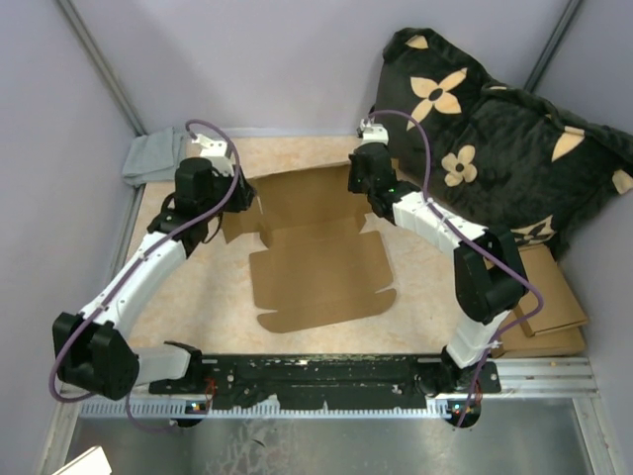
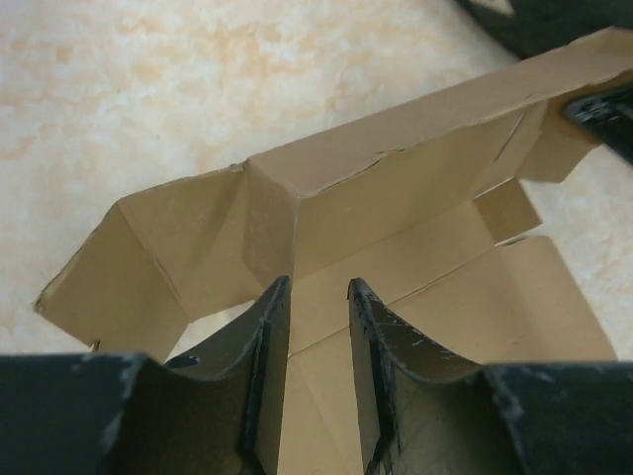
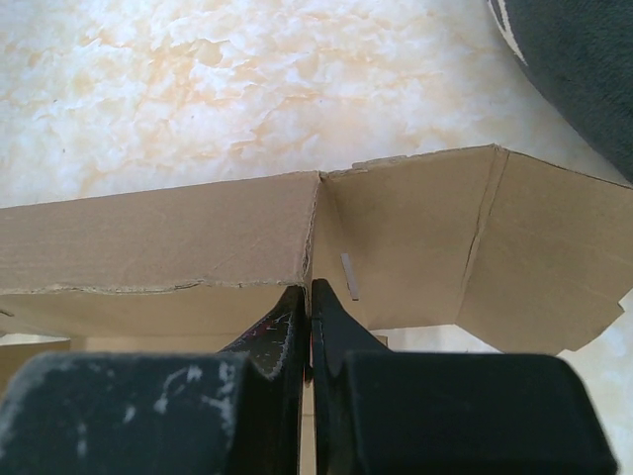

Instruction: Fold the paper box

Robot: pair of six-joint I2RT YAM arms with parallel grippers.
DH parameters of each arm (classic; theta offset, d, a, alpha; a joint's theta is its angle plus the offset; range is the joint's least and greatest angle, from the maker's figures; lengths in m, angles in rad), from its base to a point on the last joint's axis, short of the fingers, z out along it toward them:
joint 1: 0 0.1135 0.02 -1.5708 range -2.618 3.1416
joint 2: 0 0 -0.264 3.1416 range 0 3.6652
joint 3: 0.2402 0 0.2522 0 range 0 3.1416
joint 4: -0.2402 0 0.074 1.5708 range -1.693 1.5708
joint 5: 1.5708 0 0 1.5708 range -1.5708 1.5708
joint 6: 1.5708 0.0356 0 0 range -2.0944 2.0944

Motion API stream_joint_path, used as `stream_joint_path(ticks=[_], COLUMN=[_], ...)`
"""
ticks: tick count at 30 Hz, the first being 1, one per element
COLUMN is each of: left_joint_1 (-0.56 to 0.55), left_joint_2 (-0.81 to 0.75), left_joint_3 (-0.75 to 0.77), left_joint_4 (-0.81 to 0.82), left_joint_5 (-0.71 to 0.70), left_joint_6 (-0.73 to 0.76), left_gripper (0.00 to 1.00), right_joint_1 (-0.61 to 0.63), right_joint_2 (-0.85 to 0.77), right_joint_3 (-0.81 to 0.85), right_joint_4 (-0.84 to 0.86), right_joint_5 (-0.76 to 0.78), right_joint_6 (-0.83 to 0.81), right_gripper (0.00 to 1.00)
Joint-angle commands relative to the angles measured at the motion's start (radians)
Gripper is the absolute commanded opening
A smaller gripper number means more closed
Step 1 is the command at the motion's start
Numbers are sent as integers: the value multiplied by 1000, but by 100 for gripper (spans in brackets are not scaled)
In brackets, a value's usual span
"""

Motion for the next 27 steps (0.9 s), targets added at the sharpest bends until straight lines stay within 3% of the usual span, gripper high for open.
stream_joint_path(ticks=[1, 13, 24, 27], left_joint_1=[-22, -35, -42, -44], left_joint_2=[36, 130, 151, 165], left_joint_3=[3, 48, 52, 59], left_joint_4=[-4, -79, -73, -75], left_joint_5=[-103, -157, -181, -188], left_joint_6=[31, -53, -92, -97], left_gripper=[36, 31, 33, 29], right_joint_1=[13, 12, 14, 14], right_joint_2=[-62, -69, -69, -68], right_joint_3=[5, -5, -12, -19], right_joint_4=[4, -1, 0, -1], right_joint_5=[-26, -32, -47, -47], right_joint_6=[16, 24, 25, 28], right_gripper=[2, 3, 4, 4])
